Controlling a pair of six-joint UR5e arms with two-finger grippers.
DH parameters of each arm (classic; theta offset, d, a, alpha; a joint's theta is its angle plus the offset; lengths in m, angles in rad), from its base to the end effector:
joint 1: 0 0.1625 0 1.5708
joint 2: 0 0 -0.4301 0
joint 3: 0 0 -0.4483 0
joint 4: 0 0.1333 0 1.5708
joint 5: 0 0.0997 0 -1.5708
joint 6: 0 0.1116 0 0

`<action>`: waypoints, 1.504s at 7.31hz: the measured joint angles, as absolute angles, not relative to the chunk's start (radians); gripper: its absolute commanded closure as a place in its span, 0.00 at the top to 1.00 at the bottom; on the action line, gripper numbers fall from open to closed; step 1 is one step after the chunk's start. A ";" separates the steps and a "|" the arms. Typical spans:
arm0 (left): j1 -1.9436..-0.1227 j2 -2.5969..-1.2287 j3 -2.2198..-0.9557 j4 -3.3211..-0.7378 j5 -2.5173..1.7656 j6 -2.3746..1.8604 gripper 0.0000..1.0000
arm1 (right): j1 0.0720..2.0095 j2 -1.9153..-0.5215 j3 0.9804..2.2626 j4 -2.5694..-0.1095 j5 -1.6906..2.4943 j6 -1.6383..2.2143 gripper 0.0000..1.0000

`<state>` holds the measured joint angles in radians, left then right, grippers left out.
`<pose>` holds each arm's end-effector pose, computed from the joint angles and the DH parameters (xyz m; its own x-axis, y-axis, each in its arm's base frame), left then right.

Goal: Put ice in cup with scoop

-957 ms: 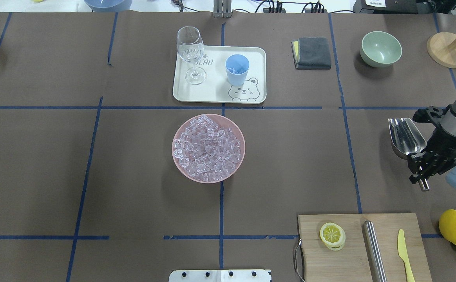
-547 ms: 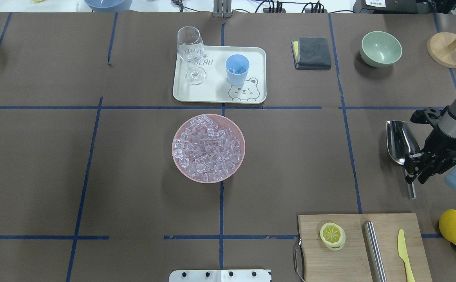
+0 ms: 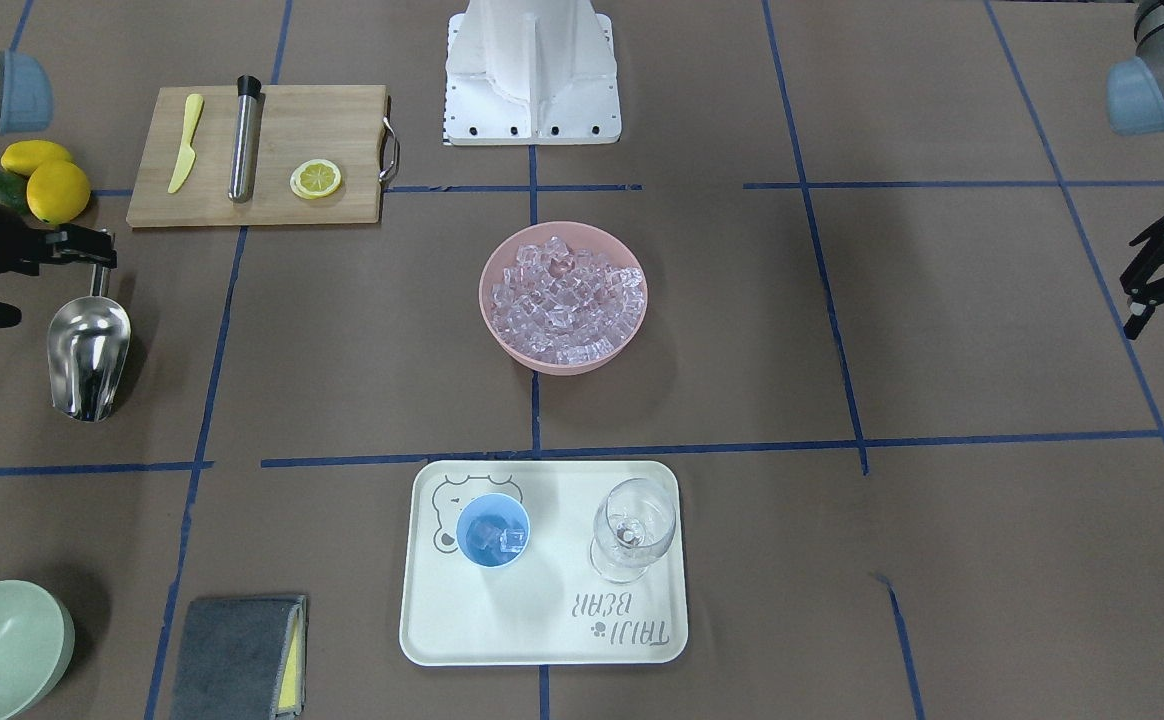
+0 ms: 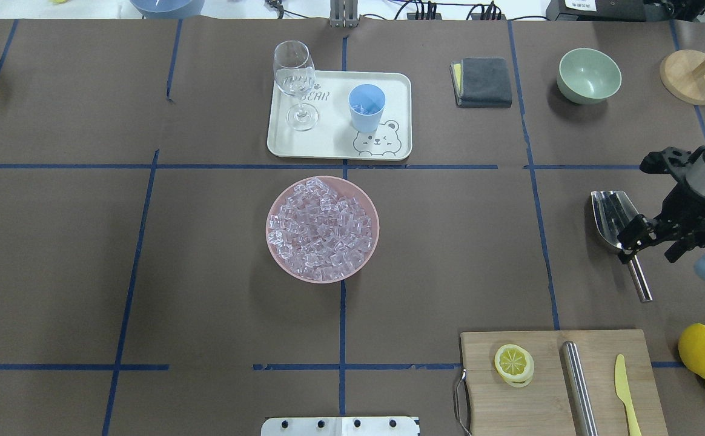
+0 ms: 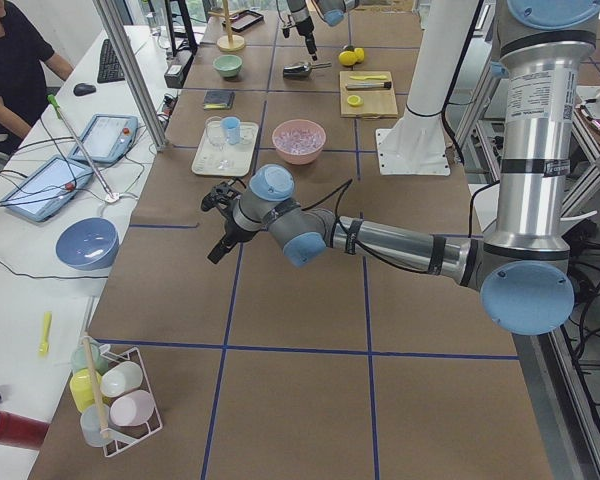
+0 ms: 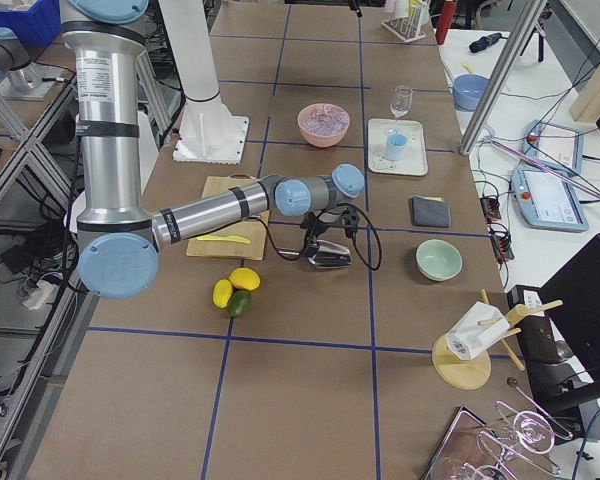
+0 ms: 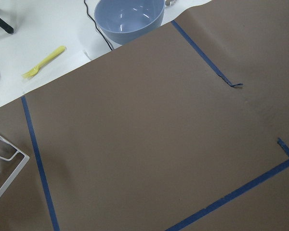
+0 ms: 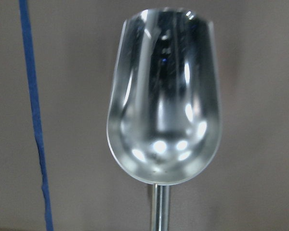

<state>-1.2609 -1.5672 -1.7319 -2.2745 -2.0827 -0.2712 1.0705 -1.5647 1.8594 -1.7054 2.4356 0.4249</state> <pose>0.1020 -0.5763 0.5100 0.7440 0.4309 -0.5107 0.0006 0.7638 0.6454 -0.2173 -0.4984 0.5180 0.6609 -0.0234 0.7501 0.2208 0.9614 -0.1644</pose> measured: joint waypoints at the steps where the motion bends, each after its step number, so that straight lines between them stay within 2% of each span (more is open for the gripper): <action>1: -1.261 -1.573 -1.739 -2.227 -2.087 -0.270 1.00 | 1.157 -1.567 1.869 -1.704 2.424 0.371 1.00; 4: -1.290 -1.612 -1.780 -1.954 -2.092 -0.125 1.00 | 1.382 -1.596 1.803 -1.702 2.412 0.003 1.00; 6: -1.370 -1.647 -1.783 -1.754 -2.136 -0.002 1.00 | 1.449 -1.601 1.761 -1.701 2.396 -0.077 1.00; 8: -1.470 -1.600 -1.732 -1.707 -2.276 0.062 1.00 | 1.474 -1.599 1.740 -1.701 2.378 -0.083 1.00; 11: -1.507 -1.537 -1.654 -1.703 -2.342 0.160 1.00 | 1.526 -1.602 1.726 -1.689 2.376 -0.086 1.00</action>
<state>-1.5070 -1.5368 -1.6543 -1.7028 -2.3418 0.1596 1.5259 -1.6017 1.7261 -1.6891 2.3761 -0.0861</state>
